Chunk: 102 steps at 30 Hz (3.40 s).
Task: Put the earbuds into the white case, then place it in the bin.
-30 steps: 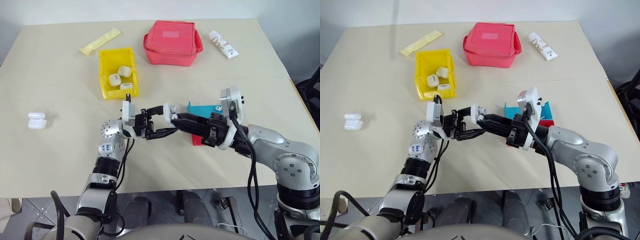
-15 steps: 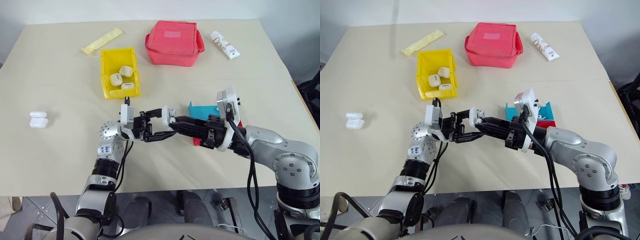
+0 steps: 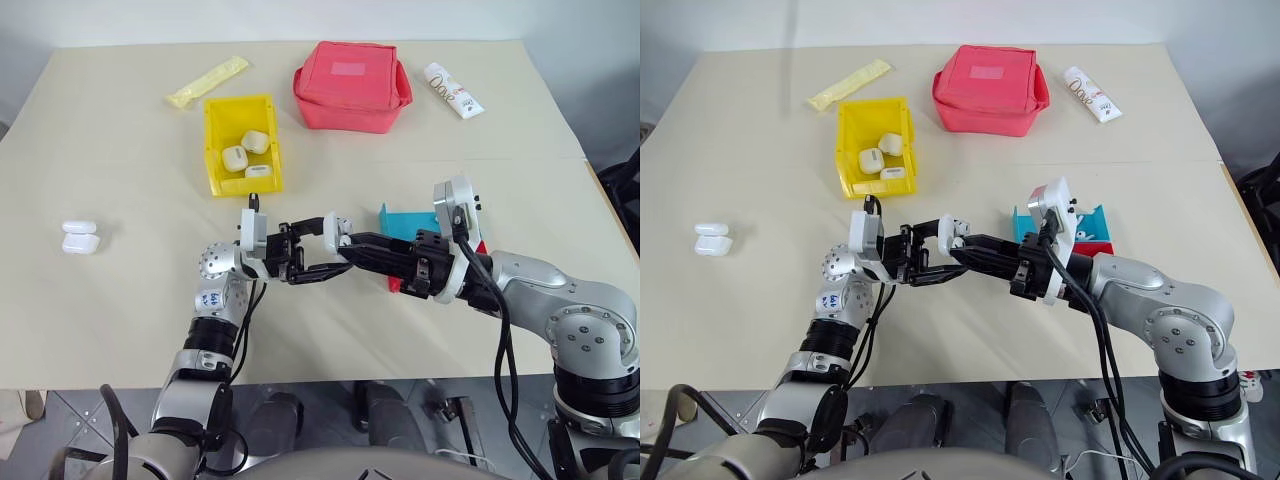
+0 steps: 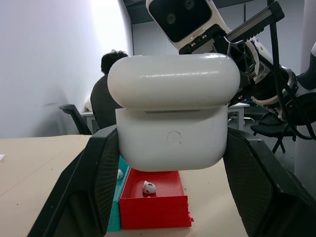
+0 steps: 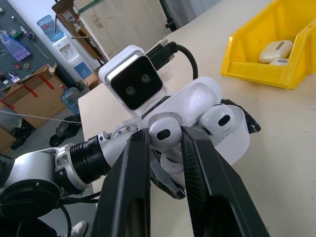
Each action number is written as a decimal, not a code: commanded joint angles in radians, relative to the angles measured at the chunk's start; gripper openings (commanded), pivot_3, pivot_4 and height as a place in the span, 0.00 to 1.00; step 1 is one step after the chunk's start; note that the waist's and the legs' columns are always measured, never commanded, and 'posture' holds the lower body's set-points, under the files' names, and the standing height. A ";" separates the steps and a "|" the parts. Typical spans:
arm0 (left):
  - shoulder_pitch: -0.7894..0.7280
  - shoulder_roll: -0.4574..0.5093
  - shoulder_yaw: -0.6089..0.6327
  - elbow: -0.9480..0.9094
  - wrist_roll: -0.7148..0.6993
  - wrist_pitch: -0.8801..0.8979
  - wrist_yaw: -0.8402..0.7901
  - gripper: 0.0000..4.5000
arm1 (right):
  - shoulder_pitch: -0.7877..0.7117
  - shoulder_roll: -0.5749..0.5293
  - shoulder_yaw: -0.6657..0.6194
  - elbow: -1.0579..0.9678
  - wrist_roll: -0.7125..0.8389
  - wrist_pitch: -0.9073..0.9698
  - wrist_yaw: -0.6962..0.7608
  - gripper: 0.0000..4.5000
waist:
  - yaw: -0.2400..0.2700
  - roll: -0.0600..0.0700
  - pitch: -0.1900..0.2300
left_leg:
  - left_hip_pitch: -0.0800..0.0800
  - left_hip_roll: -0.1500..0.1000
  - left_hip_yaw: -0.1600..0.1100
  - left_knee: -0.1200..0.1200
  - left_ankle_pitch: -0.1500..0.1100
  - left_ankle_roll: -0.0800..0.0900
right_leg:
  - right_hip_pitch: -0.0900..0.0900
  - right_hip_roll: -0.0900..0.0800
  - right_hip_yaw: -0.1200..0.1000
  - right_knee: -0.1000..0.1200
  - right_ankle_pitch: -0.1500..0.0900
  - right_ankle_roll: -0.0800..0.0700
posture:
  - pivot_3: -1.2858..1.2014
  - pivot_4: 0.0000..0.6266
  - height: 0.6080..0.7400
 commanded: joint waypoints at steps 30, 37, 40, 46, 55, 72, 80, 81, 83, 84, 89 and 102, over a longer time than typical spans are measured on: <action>-0.060 0.018 0.008 -0.023 -0.038 -0.025 -0.043 0.62 | 0.002 -0.099 -0.071 -0.025 -0.010 0.024 -0.010 0.47 | 0.002 0.000 0.000 | 0.000 0.000 0.000 0.000 0.000 0.000 | 0.000 0.000 0.000 -0.001 0.000 0.000 | 0.52 0.24 1.00; -0.069 0.057 -0.001 -0.019 0.000 -0.012 -0.018 0.62 | 0.028 -0.141 -0.119 -0.051 0.006 0.027 -0.025 0.47 | 0.005 0.000 0.000 | 0.000 0.000 0.000 0.000 0.000 0.000 | 0.000 0.000 0.000 -0.001 0.000 0.000 | 0.52 0.24 1.00; -0.086 0.075 0.000 -0.003 0.002 -0.014 -0.014 0.62 | 0.051 -0.158 -0.143 -0.063 0.019 0.023 -0.033 0.47 | 0.005 0.000 0.000 | 0.000 0.000 0.000 0.000 0.000 0.000 | 0.000 0.000 0.000 -0.001 0.000 0.000 | 0.52 0.24 1.00; -0.114 0.100 -0.014 0.031 0.043 -0.016 0.004 0.62 | 0.080 -0.177 -0.167 -0.086 0.012 0.017 -0.062 0.47 | 0.004 0.000 0.000 | 0.000 0.000 0.000 0.000 0.000 0.000 | 0.001 0.000 0.000 -0.006 0.000 0.000 | 0.52 0.24 1.00; -0.220 0.214 -0.123 0.036 0.249 0.020 0.104 0.62 | -0.057 -0.312 -0.125 -0.163 -0.049 0.086 -0.172 0.47 | 0.004 0.000 0.001 | 0.000 0.000 0.000 -0.001 0.000 0.000 | 0.001 0.000 0.000 -0.006 0.000 0.001 | 0.52 0.24 1.00; -0.281 0.212 -0.178 0.105 0.303 0.010 0.116 0.62 | -0.493 -0.077 0.251 -0.027 -0.240 0.251 -0.208 0.00 | 0.001 0.000 0.001 | -0.004 -0.001 -0.001 -0.002 0.001 0.001 | -0.002 0.000 -0.002 -0.005 0.002 0.002 | 0.52 0.24 1.00; -0.273 0.239 -0.138 0.088 0.250 0.025 0.099 0.62 | -0.375 -0.177 0.162 -0.054 -0.286 0.265 -0.135 0.00 | 0.000 0.000 0.001 | -0.005 -0.001 -0.001 -0.001 0.001 0.002 | -0.003 0.000 -0.001 -0.005 0.003 0.003 | 0.52 0.24 1.00; -0.271 0.242 -0.134 0.086 0.244 0.025 0.095 0.62 | -0.362 -0.187 0.150 -0.057 -0.288 0.266 -0.130 0.00 | 0.000 0.000 0.001 | -0.005 -0.001 -0.001 -0.001 0.001 0.002 | -0.003 0.000 -0.001 -0.005 0.003 0.003 | 0.52 0.24 1.00; -0.270 0.245 -0.120 0.083 0.230 0.027 0.093 0.62 | -0.327 -0.215 0.118 -0.060 -0.293 0.262 -0.114 0.00 | 0.000 0.000 0.001 | -0.005 -0.001 -0.001 -0.001 0.001 0.002 | -0.003 0.000 -0.001 -0.006 0.003 0.003 | 0.52 0.24 1.00; -0.270 0.245 -0.114 0.083 0.225 0.029 0.092 0.62 | -0.313 -0.226 0.106 -0.062 -0.297 0.258 -0.106 0.00 | 0.000 0.000 0.001 | -0.005 -0.001 -0.001 -0.001 0.001 0.002 | -0.003 0.000 -0.001 -0.006 0.003 0.003 | 0.52 0.24 1.00; -0.257 0.236 -0.068 0.066 0.153 0.056 0.076 0.62 | -0.201 -0.272 -0.038 -0.044 -0.312 0.177 -0.031 0.00 | 0.000 0.000 0.001 | -0.005 -0.001 -0.001 -0.001 0.001 0.002 | -0.003 0.000 -0.001 -0.006 0.003 0.003 | 0.52 0.24 1.00; -0.219 0.307 0.130 0.123 0.028 0.120 0.146 0.62 | 0.295 -0.356 -0.554 0.083 -0.177 -0.059 0.573 0.35 | 0.003 -0.002 0.002 | 0.000 -0.001 0.000 -0.001 0.001 0.002 | 0.004 0.000 0.000 -0.007 0.003 0.004 | 0.52 0.24 1.00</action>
